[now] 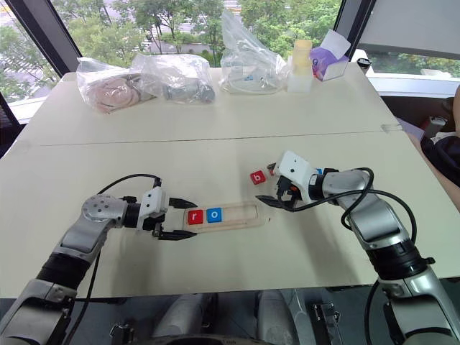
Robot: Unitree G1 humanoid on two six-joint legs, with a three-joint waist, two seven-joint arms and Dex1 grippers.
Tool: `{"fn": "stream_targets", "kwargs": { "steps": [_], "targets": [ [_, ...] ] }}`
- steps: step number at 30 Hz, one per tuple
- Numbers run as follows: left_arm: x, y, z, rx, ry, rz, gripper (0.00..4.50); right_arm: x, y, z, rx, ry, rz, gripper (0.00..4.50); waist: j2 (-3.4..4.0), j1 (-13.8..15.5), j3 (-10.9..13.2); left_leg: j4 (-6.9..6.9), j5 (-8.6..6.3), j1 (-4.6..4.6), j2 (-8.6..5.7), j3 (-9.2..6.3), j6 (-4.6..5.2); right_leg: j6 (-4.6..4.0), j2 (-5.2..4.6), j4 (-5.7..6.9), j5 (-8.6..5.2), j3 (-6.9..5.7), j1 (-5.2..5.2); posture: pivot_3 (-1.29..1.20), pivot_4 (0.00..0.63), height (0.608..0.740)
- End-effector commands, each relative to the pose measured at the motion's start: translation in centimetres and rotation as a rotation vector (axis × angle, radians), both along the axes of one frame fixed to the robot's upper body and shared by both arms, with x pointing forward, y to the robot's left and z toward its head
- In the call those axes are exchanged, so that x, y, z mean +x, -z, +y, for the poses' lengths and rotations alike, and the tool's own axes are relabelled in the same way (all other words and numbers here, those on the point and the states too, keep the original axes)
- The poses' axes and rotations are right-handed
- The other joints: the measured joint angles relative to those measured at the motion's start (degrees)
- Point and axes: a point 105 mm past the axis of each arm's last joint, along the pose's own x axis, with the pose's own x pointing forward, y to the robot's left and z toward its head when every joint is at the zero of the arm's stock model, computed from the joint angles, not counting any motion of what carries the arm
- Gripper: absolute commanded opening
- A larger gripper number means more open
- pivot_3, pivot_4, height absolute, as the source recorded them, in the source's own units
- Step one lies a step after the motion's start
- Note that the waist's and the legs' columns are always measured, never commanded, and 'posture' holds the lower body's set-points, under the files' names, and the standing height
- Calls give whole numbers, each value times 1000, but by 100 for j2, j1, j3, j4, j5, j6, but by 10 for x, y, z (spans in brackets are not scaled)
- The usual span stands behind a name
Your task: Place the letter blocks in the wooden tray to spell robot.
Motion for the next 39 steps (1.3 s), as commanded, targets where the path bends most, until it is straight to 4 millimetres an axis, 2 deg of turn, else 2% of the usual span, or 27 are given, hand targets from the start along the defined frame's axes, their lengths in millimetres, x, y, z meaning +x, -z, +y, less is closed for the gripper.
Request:
{"fn": "stream_targets", "kwargs": {
  "steps": [1, 7, 8, 9, 10, 14, 27, 37, 39],
  "targets": [
    [-12, 8, -1, 15, 23, 39, 3123, 12, -12, 4, -5, -45, -26, 4500, 1, -23, 0, 0, 0, 0, 0, 0, 0, 0, 0, 1, 0, 0, -1, 0, 150, 740],
    [-10, 15, 4, 36, -35, 74, 3123, 31, -6, 10, -37, -87, -2, 4500, 2, -88, 1, 0, 0, 0, 1, -2, 0, -1, 2, 2, 1, -1, -1, 0, 150, 740],
    [-10, 16, 5, 39, -41, 78, 4123, 32, -5, 12, -42, -99, 1, 4500, 3, -86, 1, 0, 0, 0, 1, -2, 0, -1, 3, 2, 1, -1, -1, 0, 150, 740],
    [-9, 16, 5, 40, -44, 77, 4375, 33, -4, 13, -49, -110, 2, 4500, 3, -88, 1, 1, 0, 0, 0, -2, 0, -1, 3, 3, 1, -1, -2, 0, 150, 740],
    [-9, 16, 6, 42, -48, 72, 4447, 34, -3, 15, -62, -126, 4, 4500, 3, -85, 1, 1, 0, 0, 0, -2, 0, -1, 3, 3, 2, -1, -1, 0, 150, 740],
    [-9, 14, 10, 46, -58, 57, 4447, 36, 3, 16, -99, -161, 12, 4500, 3, -93, 1, 4, 2, 1, 0, -2, -3, -5, 4, 6, 5, -1, -2, 0, 150, 740],
    [-24, 7, 59, 65, -230, 46, 4447, 58, 11, 31, -168, -241, 28, 4500, 6, -312, 3, -12, 4, 4, 9, 16, -7, -15, 9, 63, 7, 29, -50, 0, 150, 740],
    [-37, -3, 55, 21, -269, 53, 4447, 61, 18, 47, -185, -307, 46, 4500, 7, -280, 3, -12, 5, 4, 13, 17, -8, -20, 13, 65, 10, 31, -53, 0, 150, 740],
    [-37, -4, 53, 15, -272, 46, 4500, 62, 20, 48, -200, -311, 45, 3947, 7, -279, 3, -11, 5, 4, 12, 17, -9, -20, 14, 65, 11, 30, -52, 0, 150, 740]
  ]
}}
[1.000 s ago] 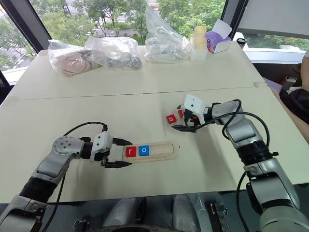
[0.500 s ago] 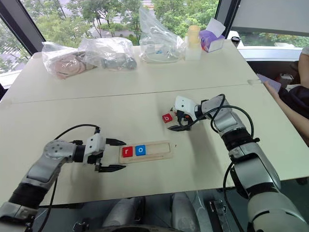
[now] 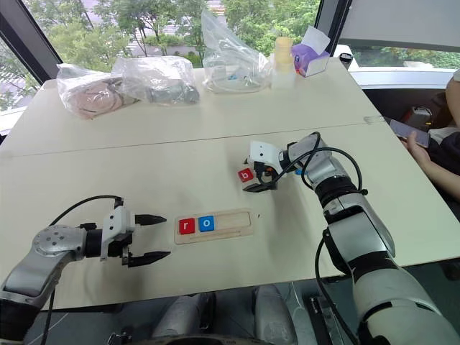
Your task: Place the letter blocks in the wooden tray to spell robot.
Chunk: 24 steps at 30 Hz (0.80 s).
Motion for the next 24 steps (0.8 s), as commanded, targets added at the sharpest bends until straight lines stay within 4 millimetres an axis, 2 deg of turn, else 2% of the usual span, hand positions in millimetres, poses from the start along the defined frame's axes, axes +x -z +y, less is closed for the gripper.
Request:
{"fn": "stream_targets", "kwargs": {
  "steps": [1, 8, 9, 18, 21, 24],
  "targets": [
    [-1, -6, -2, -9, -7, -18, 4500, 2, 1, 5, -27, -20, -15, 3541, 0, -1, 0, 0, 0, 0, 0, 1, -1, 0, 1, 0, 0, 0, 0, 0, 150, 740],
    [1, -14, -3, -14, -10, -23, 4500, 4, 8, 0, -77, -11, -5, 113, 0, 14, -1, 3, 5, 2, 0, -1, -8, -4, 7, 1, 3, -1, 3, 0, 150, 740],
    [2, -16, -3, -16, -11, -26, 4500, 4, 7, 1, -64, -13, -1, 40, 0, 20, -1, 3, 5, 1, -1, -2, -8, -4, 6, 1, 3, -1, 3, 0, 150, 740],
    [4, -19, -8, -33, -11, -38, 4500, 1, -14, 13, 71, -14, 42, 40, 5, 14, 3, 1, 5, -2, -4, -2, -9, -4, 4, 1, 4, -1, -1, 0, 150, 740],
    [6, -19, -10, -37, -6, -38, 4500, 4, -22, 14, 117, 13, 58, 832, 6, 10, 4, 1, 5, -3, -4, -2, -9, -4, 4, 1, 4, -1, -2, 0, 150, 740],
    [7, -19, -11, -40, -5, -40, 4500, 8, -32, 16, 175, 45, 50, 2378, 6, 8, 4, 0, 5, -6, -4, -2, -9, -4, 3, 1, 4, -1, -6, 0, 150, 740]
  ]
}}
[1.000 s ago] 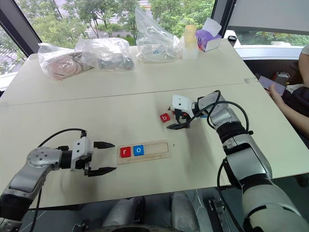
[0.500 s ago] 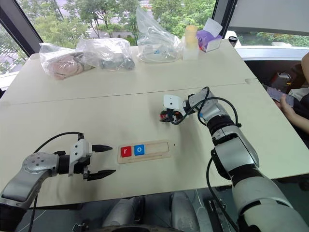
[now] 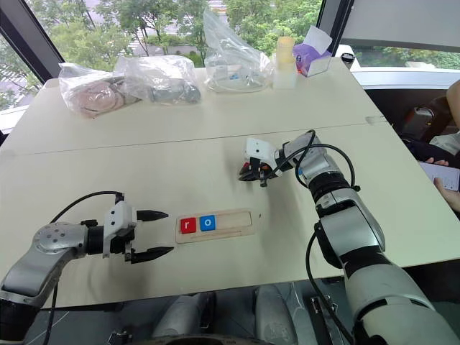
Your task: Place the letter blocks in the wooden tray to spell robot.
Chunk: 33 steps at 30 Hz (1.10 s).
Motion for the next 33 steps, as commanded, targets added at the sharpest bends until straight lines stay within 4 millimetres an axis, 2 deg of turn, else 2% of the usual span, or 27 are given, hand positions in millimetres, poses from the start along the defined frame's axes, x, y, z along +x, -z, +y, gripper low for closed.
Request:
{"fn": "stream_targets", "kwargs": {
  "steps": [1, 3, 6, 10, 19, 27, 33],
  "targets": [
    [1, -7, -4, -20, 13, -22, 4500, 8, -31, 10, 108, 18, -57, 2813, 0, -3, 0, 0, 0, -1, 0, 0, 0, 0, 0, 0, 0, 0, -2, 0, 150, 740],
    [0, -7, -4, -21, 12, -21, 4500, 10, -38, 9, 124, 31, -64, 3853, 0, -3, 0, 0, 0, -8, 0, 1, 0, 0, -2, 0, 0, 1, -10, 0, 150, 740],
    [0, -7, -5, -24, 12, -19, 4500, 13, -40, 2, 83, 35, -86, 3853, 1, -1, 1, 0, 0, -12, 0, 1, 0, 0, -2, 0, 0, 1, -15, 0, 150, 740],
    [-1, -7, -6, -25, 14, -18, 4500, 14, -25, -13, -88, -4, -155, 3853, 1, 5, 1, 0, 0, -13, 0, 2, 0, 0, 0, 0, 0, 0, -15, 0, 150, 740],
    [-2, -7, -9, -35, 5, -24, 4500, 19, -17, -18, -229, -40, -224, 3853, 3, -10, 2, 1, 1, -13, 1, 4, -2, 0, 3, 2, 1, 1, -17, 0, 150, 740],
    [-5, -6, -11, -41, -7, -21, 4500, 26, -20, -23, -261, -10, -289, 3853, 2, -5, 2, 3, 3, -13, 0, 3, -5, -1, 3, 2, 2, 1, -15, 0, 150, 740],
    [-4, -7, -12, -44, -14, -22, 4500, 27, -23, -16, -236, -10, -298, 3853, 2, -5, 2, 3, 4, -13, 0, 3, -7, -2, 4, 2, 2, 1, -15, 0, 150, 740]
  ]
}}
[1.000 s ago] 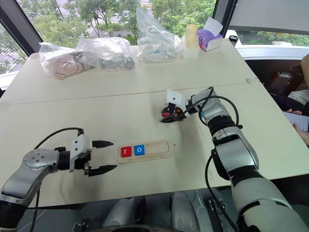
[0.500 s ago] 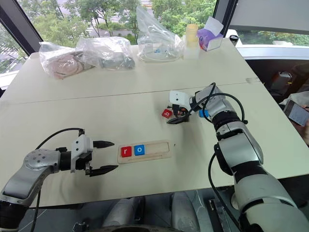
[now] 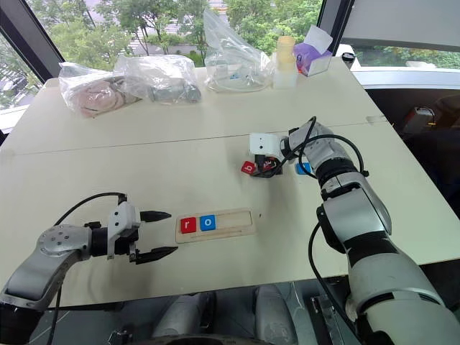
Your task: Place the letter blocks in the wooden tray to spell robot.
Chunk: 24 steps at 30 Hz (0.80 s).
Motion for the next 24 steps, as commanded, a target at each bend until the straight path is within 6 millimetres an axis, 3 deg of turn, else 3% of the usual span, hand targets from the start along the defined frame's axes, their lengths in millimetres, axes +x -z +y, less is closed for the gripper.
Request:
{"fn": "stream_targets", "kwargs": {
  "steps": [1, 8, 18, 24],
  "targets": [
    [0, -8, -4, -21, 9, -29, 4500, 3, -11, 9, 27, -11, -18, 3853, 0, 0, 0, 0, 0, 0, 0, 0, 0, 0, 0, 0, 0, 0, 0, 0, 150, 740],
    [0, -8, -4, -22, 2, -32, 4500, -1, -14, 31, 98, -52, 28, 3853, 1, -24, 0, -4, 0, 0, 5, 0, 0, -1, 6, 1, 0, 1, -4, 0, 150, 740],
    [1, -7, -6, -26, 1, -31, 4500, 2, -13, 3, -27, -28, -20, 3853, 1, 12, 1, -1, 0, 0, -1, 0, -1, -1, 1, 1, 1, 0, -1, 0, 150, 740],
    [3, -8, -7, -27, 9, -34, 4500, 8, -19, -1, -23, 8, -73, 3853, 1, -3, 1, -1, 1, 0, 0, 0, -2, -1, 3, 3, 1, 0, -2, 0, 150, 740]
  ]
}}
